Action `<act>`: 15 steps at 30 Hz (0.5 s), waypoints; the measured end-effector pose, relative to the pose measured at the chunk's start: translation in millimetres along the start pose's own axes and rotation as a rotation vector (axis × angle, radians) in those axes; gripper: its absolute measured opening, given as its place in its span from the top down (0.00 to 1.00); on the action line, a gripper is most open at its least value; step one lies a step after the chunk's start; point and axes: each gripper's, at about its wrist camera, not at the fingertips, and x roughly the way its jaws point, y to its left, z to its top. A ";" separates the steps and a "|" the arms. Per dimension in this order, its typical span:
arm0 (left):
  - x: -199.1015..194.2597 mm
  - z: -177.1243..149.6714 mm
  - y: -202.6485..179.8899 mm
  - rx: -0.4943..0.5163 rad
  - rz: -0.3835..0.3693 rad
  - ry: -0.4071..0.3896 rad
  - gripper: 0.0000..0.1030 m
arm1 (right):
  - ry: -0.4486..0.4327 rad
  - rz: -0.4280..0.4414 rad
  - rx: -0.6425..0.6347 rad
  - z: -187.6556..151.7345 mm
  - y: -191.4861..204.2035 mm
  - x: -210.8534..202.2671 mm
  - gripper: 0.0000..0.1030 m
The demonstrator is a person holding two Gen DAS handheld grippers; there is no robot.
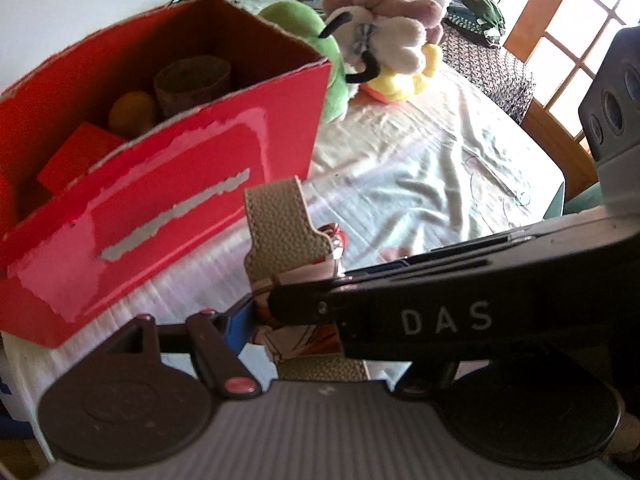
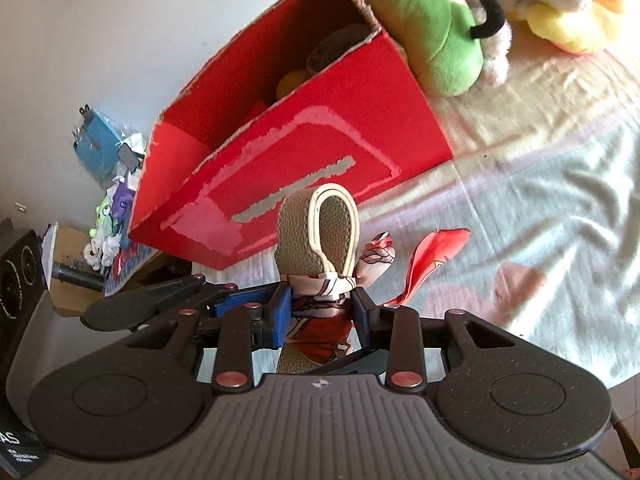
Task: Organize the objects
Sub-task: 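Lift the strap with the right gripper and carry it toward the red box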
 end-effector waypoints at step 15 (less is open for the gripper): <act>-22.7 22.2 -19.4 0.065 0.031 -0.037 0.31 | -0.095 0.010 -0.023 7.3 5.8 -24.1 0.65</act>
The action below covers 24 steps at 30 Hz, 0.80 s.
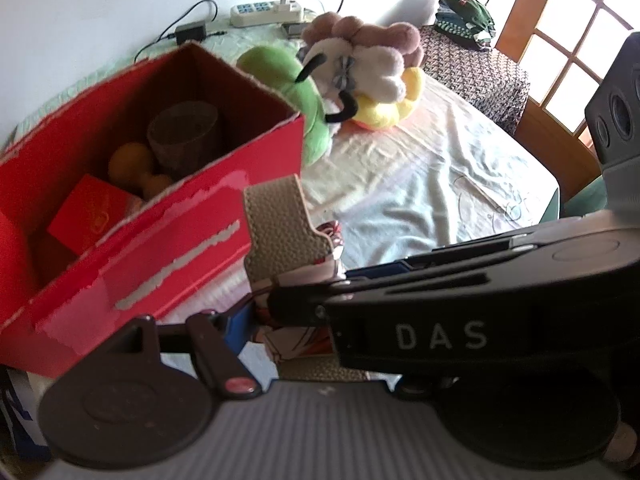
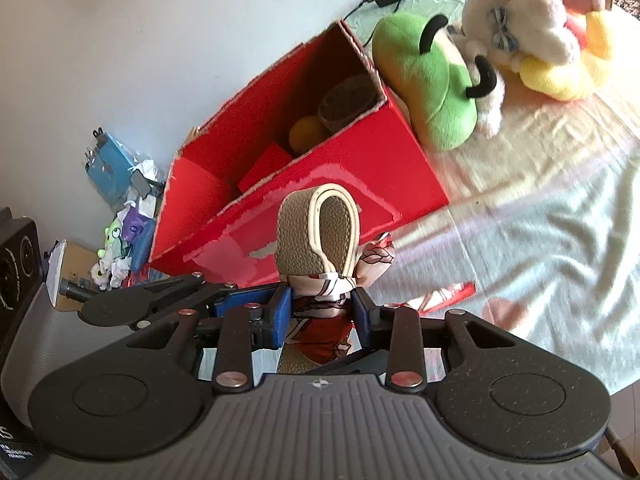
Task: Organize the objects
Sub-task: 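Lift the strap with the right gripper and carry it toward the red box, then lower the strap into the red box and open the right gripper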
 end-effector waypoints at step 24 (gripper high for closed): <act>-40.0 42.1 10.9 0.005 0.098 -0.149 0.31 | -0.131 0.066 -0.068 43.4 25.1 -16.6 0.65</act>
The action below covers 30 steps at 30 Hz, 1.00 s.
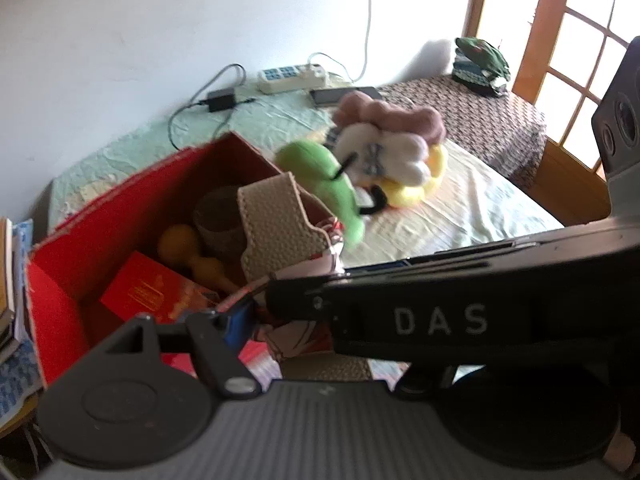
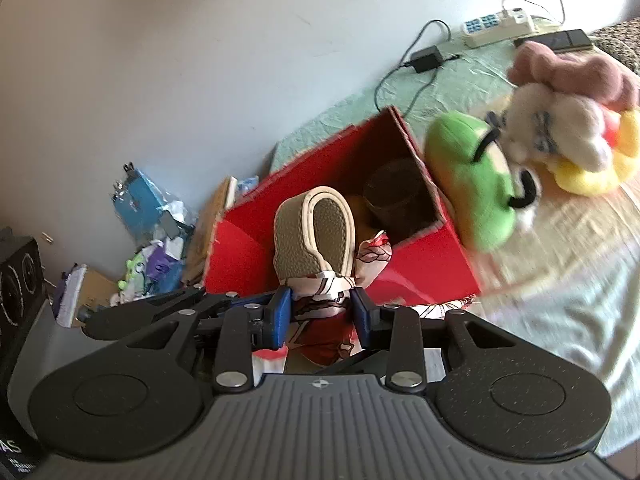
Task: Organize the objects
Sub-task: 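Lower the strap into the red box and open the right gripper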
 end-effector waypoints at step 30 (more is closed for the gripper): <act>37.5 20.6 98.0 -0.261 0.314 0.050 0.33 | 0.169 0.248 -0.142 58.2 27.2 112.8 0.68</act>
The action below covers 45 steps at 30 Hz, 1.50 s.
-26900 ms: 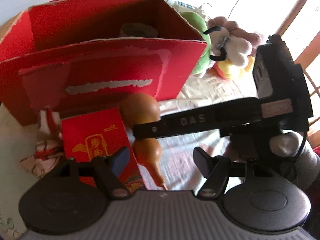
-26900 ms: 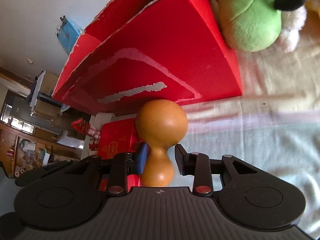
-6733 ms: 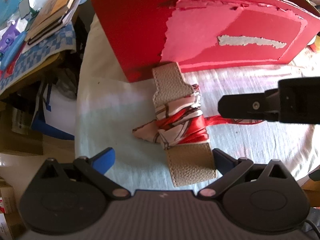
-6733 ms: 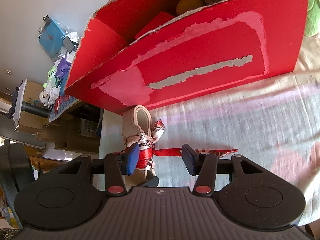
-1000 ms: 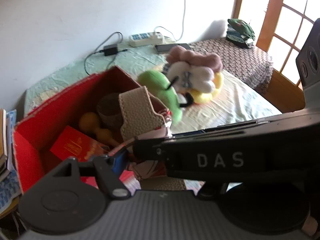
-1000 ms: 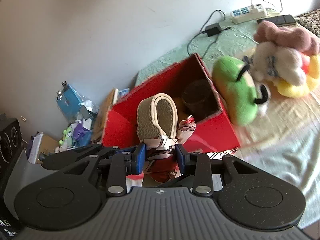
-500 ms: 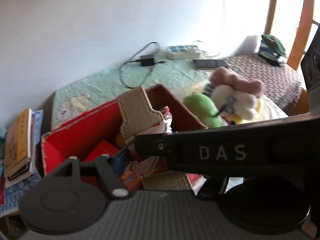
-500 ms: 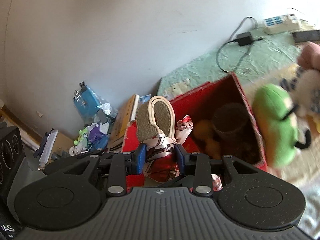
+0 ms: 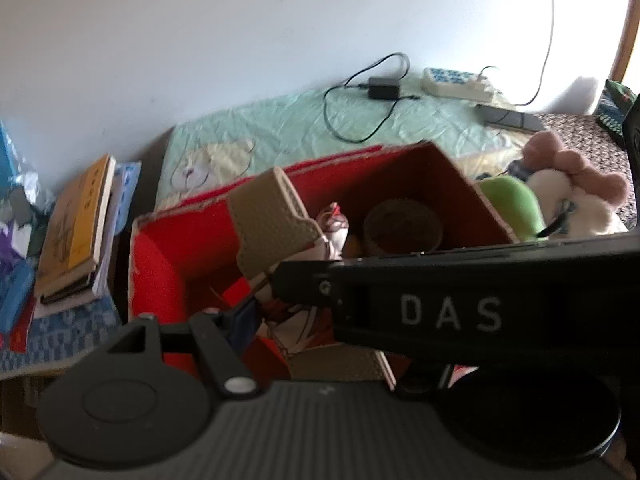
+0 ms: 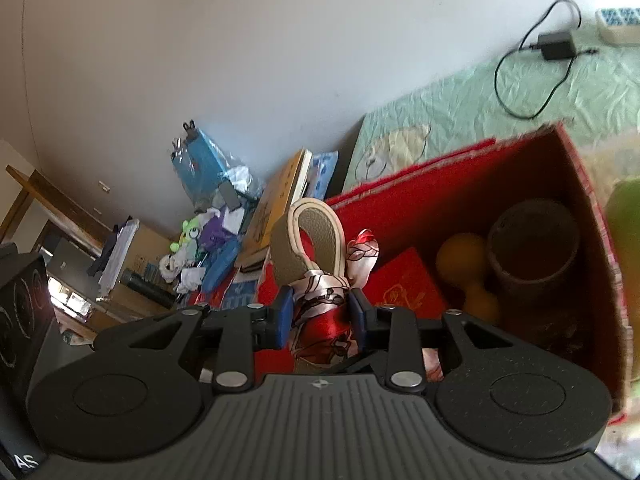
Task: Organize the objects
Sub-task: 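Lower the strap into the red box and open the right gripper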
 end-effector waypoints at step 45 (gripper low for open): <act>70.0 -24.4 44.1 -0.092 0.109 0.155 0.31 | 0.181 0.031 0.044 1.0 -23.6 72.7 0.79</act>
